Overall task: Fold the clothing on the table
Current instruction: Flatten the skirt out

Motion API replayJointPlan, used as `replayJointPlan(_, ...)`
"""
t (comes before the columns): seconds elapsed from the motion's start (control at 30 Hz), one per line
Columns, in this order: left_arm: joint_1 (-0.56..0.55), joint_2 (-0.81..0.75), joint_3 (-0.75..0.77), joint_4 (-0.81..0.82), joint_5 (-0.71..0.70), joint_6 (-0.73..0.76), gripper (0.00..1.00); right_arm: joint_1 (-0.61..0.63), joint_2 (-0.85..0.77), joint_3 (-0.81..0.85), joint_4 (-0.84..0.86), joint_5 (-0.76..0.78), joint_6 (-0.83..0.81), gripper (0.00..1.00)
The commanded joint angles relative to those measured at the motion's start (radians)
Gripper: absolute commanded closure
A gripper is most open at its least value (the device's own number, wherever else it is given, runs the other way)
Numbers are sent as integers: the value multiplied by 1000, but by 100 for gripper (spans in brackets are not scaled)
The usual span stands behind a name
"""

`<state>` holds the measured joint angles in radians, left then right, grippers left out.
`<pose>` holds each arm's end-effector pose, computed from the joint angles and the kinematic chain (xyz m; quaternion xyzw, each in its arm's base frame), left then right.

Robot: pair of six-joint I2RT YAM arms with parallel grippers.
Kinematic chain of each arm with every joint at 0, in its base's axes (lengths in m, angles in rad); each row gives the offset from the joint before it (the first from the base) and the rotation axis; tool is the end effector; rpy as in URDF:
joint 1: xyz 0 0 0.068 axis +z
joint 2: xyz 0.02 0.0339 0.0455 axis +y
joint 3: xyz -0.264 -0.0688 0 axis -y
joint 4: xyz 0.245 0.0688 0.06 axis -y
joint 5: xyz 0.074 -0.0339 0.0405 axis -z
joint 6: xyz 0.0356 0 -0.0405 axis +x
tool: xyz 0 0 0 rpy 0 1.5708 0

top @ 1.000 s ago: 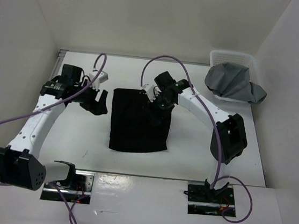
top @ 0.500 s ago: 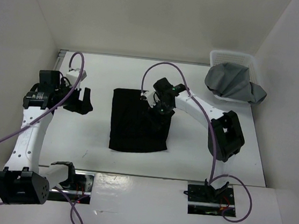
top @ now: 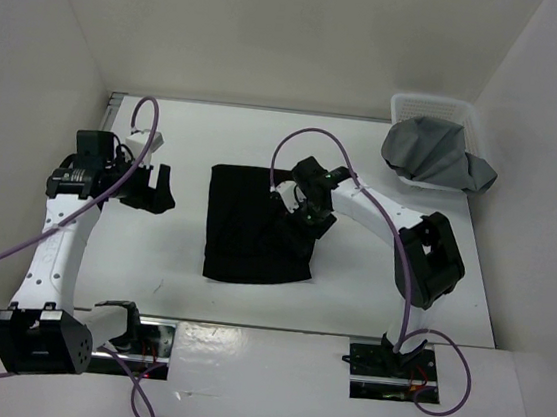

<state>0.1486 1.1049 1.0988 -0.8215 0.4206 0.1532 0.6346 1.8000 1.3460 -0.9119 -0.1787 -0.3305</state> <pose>0.2186 0.0180 0.3295 0.0779 0.9110 -0.1389 0.3803 0.2770 0.2118 0.2103 -0.4678 0.8734 0.1032 0.0872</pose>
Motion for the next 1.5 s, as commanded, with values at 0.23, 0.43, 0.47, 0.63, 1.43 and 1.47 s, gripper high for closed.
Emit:
replayJointPlan(0.23, 6, 1, -2, 27, 32, 5, 10, -1, -18, 19, 21, -38, 15, 17)
replayJointPlan(0.43, 6, 1, -2, 27, 32, 5, 10, 52, 22, -8, 77, 66, 68, 17)
replayJointPlan(0.47, 6, 1, -2, 27, 32, 5, 10, 68, 39, -8, 77, 112, 68, 17)
replayJointPlan(0.63, 6, 1, -2, 27, 32, 5, 10, 79, 71, -30, 108, 197, 117, 17)
replayJointPlan(1.43, 6, 1, -11, 27, 32, 14, 10, 28, -91, -21, 21, 213, 87, 17)
replayJointPlan(1.47, 6, 1, -1, 16, 32, 23, 10, 11, -91, 55, 2, 150, 74, 17)
